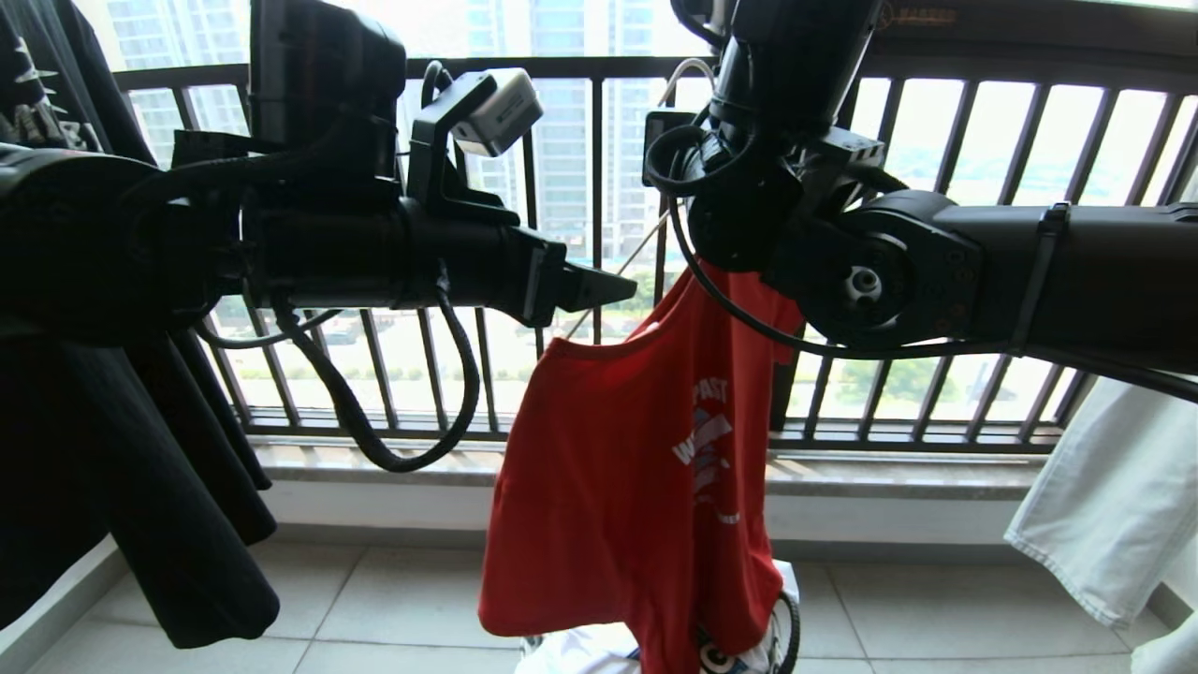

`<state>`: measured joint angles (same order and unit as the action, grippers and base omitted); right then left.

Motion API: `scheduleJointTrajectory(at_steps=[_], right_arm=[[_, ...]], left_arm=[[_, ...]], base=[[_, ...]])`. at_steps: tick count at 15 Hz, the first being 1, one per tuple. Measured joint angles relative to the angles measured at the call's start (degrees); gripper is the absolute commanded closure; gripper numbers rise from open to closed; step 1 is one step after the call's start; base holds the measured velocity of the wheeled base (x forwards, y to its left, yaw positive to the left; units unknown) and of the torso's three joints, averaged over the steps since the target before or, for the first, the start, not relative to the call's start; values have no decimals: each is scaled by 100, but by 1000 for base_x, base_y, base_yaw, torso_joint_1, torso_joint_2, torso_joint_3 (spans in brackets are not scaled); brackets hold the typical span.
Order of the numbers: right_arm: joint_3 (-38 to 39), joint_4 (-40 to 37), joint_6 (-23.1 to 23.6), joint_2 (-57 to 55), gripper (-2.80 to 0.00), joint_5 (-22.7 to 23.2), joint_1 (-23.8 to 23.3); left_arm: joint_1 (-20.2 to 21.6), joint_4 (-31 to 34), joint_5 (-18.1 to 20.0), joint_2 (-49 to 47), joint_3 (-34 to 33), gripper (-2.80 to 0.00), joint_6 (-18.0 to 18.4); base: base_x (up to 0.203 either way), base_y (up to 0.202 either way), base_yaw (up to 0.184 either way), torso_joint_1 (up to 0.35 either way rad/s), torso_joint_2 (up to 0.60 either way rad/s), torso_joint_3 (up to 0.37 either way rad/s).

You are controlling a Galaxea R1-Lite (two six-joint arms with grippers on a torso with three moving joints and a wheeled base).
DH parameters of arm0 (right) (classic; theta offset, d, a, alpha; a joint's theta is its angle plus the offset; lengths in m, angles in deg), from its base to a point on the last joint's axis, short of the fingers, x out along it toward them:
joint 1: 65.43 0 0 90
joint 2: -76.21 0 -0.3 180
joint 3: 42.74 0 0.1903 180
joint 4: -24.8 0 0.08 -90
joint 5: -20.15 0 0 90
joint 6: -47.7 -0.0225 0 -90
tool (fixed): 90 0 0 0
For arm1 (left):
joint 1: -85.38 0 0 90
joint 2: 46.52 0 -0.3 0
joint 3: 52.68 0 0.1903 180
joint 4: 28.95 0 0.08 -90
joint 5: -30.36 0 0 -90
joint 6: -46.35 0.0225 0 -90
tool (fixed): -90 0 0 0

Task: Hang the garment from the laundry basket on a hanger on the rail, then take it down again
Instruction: Hang the clothes on the clothes rack

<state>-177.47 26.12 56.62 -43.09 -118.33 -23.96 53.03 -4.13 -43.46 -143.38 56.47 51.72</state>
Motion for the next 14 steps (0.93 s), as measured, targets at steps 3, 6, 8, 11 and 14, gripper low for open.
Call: scheduleJointTrajectory(at_steps=[3, 6, 8, 11, 14], right_arm=[[1, 4, -9, 41, 0, 69, 47], [11, 21, -11, 63, 0, 96, 111], [11, 30, -50, 84, 0, 99, 127], [11, 21, -90, 122, 0, 130, 139], [15, 15, -91, 168, 0, 133, 138]], left_arm=[[0, -9, 4, -303, 329, -280, -5], [-28, -11, 16, -559, 650, -280, -50], [-58, -9, 18, -712, 792, -280, -69], [-141, -25, 20, -913, 940, -280, -88], [-168, -354, 20, -1053, 1020, 0, -262]], base=[[0, 0, 0, 0, 0, 0], [0, 0, 0, 0, 0, 0], [0, 0, 0, 0, 0, 0], [0, 0, 0, 0, 0, 0], [0, 0, 0, 0, 0, 0]])
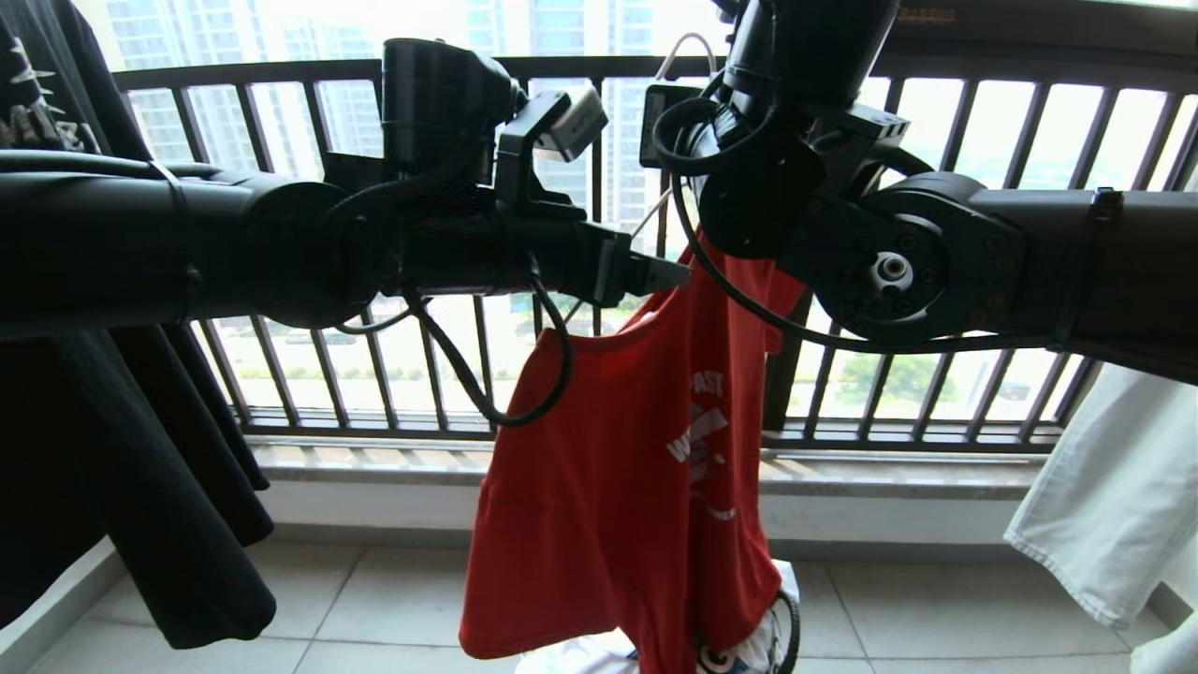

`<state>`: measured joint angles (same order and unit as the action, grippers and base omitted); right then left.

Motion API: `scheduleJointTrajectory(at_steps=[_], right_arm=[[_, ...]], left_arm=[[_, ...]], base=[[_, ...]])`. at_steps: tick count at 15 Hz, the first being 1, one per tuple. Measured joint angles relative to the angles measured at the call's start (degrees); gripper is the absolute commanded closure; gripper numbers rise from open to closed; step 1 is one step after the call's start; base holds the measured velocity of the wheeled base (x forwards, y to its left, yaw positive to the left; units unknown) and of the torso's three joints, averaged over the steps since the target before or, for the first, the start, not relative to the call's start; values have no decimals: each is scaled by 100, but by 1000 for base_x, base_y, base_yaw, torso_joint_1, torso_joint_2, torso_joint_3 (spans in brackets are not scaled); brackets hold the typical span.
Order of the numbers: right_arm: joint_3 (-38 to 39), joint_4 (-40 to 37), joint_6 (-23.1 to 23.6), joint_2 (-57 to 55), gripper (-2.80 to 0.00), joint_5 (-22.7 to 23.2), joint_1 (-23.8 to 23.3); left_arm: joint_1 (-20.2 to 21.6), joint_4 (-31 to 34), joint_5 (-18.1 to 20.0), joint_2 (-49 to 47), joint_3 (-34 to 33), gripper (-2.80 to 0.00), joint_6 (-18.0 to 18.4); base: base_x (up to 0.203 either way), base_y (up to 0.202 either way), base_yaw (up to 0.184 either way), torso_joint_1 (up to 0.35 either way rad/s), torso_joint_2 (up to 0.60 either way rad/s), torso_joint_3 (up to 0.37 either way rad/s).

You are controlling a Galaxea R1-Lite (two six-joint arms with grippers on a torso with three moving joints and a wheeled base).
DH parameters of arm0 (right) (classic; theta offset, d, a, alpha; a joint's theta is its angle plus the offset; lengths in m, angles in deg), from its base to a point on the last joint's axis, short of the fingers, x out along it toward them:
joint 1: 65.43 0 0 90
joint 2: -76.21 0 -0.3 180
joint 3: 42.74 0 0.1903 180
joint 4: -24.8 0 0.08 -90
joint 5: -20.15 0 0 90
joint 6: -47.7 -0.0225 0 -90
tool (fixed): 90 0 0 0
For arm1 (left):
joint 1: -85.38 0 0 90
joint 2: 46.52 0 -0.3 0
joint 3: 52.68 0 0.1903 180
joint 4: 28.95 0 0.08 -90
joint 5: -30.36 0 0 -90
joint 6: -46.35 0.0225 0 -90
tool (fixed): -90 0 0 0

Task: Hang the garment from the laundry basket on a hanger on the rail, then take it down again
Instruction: Hang the clothes on the clothes rack

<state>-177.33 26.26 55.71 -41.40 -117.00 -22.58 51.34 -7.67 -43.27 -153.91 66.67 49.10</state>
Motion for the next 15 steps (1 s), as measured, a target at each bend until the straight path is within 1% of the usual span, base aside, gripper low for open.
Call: scheduleJointTrajectory(at_steps=[2, 7, 11, 15], right_arm=[[52, 2, 1, 26, 0, 0, 6], [107, -10, 15, 69, 0, 2, 1], [110, -2, 22, 77, 0, 5, 1], [110, -2, 28, 100, 0, 13, 4]], left_arm=[[-10, -184, 6, -41, 5, 0, -55], [-11, -196, 6, -57, 5, 0, -94], [-17, -181, 15, 35, -2, 0, -302], [-16, -181, 2, 121, -4, 0, -317]], base=[[0, 0, 0, 0, 0, 0], [0, 0, 0, 0, 0, 0], [0, 0, 0, 0, 0, 0], [0, 0, 0, 0, 0, 0]])
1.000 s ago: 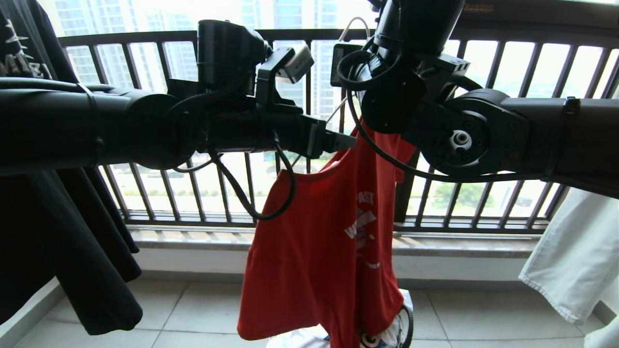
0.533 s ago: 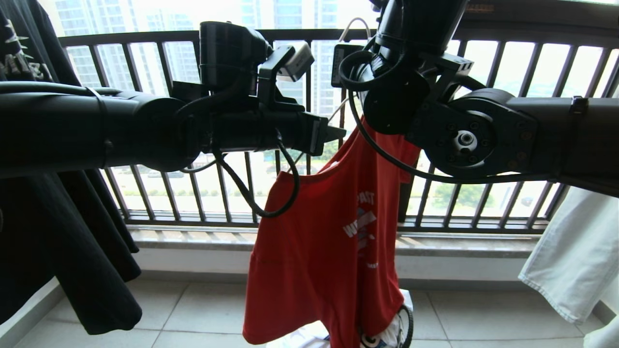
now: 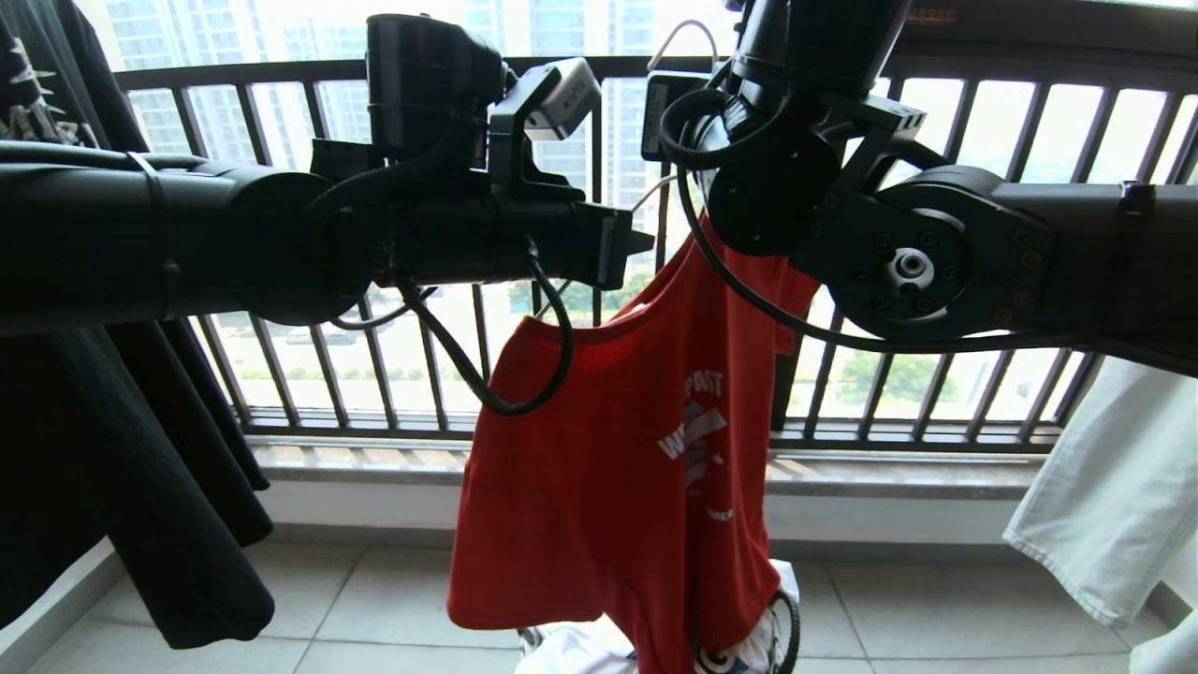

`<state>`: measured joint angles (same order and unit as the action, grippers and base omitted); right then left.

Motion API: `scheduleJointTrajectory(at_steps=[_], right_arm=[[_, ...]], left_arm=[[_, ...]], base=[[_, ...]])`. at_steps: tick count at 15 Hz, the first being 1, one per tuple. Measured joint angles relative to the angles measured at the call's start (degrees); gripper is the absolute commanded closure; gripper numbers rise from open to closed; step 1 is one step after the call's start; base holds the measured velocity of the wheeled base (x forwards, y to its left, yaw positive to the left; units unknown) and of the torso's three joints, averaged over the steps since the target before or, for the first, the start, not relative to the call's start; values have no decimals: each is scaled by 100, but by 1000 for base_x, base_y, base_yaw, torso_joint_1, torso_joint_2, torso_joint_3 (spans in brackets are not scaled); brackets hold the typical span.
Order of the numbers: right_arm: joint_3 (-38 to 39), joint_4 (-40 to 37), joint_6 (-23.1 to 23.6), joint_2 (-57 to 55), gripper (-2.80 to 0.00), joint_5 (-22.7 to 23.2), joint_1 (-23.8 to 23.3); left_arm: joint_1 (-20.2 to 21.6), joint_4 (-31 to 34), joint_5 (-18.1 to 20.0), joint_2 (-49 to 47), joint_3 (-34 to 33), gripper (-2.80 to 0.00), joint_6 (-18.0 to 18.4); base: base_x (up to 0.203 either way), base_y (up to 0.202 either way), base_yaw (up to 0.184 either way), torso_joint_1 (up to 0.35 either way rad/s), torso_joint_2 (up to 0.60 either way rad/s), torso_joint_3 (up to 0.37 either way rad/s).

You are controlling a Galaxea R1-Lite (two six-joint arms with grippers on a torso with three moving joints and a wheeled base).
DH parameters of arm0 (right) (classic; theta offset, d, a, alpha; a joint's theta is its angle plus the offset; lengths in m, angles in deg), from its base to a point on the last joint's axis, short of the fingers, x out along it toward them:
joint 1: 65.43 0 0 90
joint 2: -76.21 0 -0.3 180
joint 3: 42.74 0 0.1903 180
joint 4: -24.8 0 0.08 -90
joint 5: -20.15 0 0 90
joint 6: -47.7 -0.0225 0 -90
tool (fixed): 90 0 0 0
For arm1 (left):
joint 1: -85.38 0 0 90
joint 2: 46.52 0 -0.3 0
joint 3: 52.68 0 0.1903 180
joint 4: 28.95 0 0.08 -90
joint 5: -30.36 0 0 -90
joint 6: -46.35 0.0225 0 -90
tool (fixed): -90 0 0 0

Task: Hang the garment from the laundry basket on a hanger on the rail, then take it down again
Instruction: Hang the clothes on the clothes rack

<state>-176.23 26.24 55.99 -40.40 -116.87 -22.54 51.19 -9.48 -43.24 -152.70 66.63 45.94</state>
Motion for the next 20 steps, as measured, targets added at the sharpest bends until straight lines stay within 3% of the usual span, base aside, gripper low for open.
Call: scheduleJointTrajectory(at_steps=[1, 2, 11, 14, 18, 20], right_arm=[[0, -4, 13, 7, 0, 2, 0], [0, -6, 15, 13, -280, 2, 0], [149, -3, 46, 128, -280, -11, 0], [562, 25, 13, 380, -280, -11, -2], [1402, 52, -133, 826, -280, 35, 24], [1824, 139, -193, 1116, -280, 77, 46]], left_arm=[[0, -3, -2, 12, 0, 0, 0], [0, -6, -3, 25, 0, 0, 0], [2, -37, -46, 135, -88, 0, 57], [11, -69, -107, 106, -82, 0, 72], [11, -875, -449, -23, -96, 0, 52], [13, -886, -480, -70, -101, 0, 51]], base=[[0, 0, 0, 0, 0, 0], [0, 0, 0, 0, 0, 0], [0, 0, 0, 0, 0, 0], [0, 0, 0, 0, 0, 0], [0, 0, 0, 0, 0, 0], [0, 0, 0, 0, 0, 0]])
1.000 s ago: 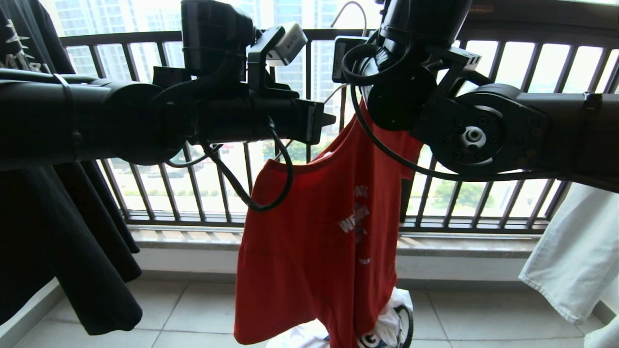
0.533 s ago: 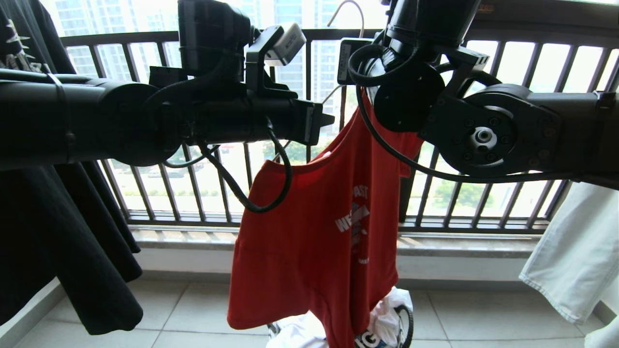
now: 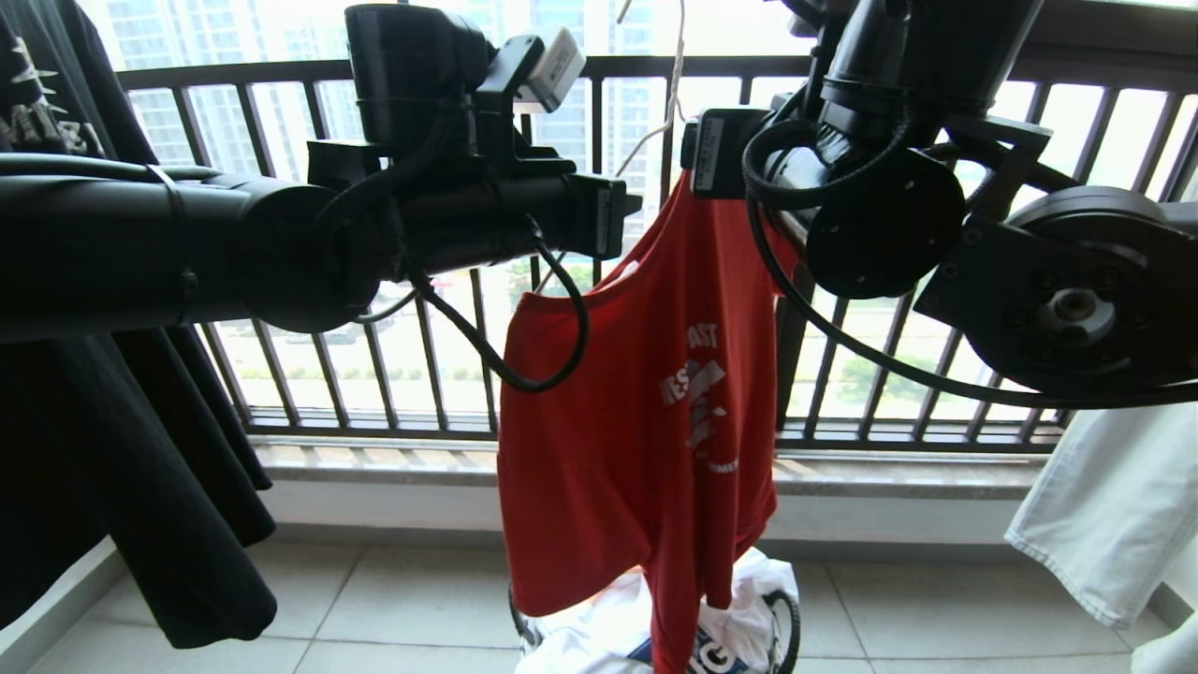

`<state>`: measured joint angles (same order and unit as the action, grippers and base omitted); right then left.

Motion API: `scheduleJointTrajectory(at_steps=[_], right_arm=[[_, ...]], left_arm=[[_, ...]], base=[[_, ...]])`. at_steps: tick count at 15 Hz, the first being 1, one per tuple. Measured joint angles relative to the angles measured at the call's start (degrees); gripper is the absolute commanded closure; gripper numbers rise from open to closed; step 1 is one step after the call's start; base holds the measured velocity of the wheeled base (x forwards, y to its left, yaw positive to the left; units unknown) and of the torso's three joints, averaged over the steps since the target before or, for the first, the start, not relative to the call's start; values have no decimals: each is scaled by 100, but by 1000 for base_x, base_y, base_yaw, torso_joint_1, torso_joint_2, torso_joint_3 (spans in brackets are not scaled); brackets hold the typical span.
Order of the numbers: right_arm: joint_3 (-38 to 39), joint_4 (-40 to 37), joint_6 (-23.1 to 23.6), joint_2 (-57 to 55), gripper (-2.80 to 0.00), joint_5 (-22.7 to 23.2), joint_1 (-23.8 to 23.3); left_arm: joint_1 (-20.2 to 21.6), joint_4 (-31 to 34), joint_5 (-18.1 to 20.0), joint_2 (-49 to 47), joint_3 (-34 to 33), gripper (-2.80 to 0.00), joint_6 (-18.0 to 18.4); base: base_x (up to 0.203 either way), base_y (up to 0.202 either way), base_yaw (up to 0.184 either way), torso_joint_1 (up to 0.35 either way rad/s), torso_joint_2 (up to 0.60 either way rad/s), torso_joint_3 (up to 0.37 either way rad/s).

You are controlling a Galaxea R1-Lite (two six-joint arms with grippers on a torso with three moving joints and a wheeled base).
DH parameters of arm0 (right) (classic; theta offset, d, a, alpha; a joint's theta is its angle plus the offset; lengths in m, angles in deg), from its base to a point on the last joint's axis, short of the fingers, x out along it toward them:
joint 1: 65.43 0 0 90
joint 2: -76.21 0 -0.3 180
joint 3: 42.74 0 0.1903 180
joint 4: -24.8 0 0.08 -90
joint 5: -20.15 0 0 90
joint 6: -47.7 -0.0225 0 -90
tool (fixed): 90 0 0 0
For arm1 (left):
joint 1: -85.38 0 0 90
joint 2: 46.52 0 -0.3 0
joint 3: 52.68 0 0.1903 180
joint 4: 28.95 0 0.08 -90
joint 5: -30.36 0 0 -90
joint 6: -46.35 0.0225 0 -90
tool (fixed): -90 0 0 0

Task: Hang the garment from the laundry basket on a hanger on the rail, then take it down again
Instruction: Hang the clothes on the clothes rack

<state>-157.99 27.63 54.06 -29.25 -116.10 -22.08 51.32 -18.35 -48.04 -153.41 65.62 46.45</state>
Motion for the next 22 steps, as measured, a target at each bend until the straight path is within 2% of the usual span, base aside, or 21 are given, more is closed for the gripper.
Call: scheduleJointTrajectory(at_steps=[1, 4, 7, 10, 15, 16, 22], right_arm=[[262, 80, -13, 154, 0, 9, 11], [1137, 370, -21, 559, 0, 45, 11], [1584, 503, -19, 725, 0, 95, 13], [1633, 514, -2, 717, 0, 407, 13], [1269, 489, 112, 446, 0, 499, 11], [1184, 489, 213, 367, -280, 510, 11], [662, 388, 355, -85, -280, 601, 39]], left_arm=[[-4, 7, 1, -14, -3, 0, -5], [13, 11, -55, -16, -6, 0, -3], [11, 30, -60, -9, -6, 0, 0], [9, 48, -76, 28, -25, 0, -10], [5, 166, -247, 72, -86, 0, -20], [5, 180, -314, 77, -98, 0, -24], [-2, 175, -368, 187, -250, 0, -40]], base=[[0, 0, 0, 0, 0, 0], [0, 0, 0, 0, 0, 0], [0, 0, 0, 0, 0, 0], [0, 0, 0, 0, 0, 0], [0, 0, 0, 0, 0, 0], [0, 0, 0, 0, 0, 0], [0, 0, 0, 0, 0, 0]])
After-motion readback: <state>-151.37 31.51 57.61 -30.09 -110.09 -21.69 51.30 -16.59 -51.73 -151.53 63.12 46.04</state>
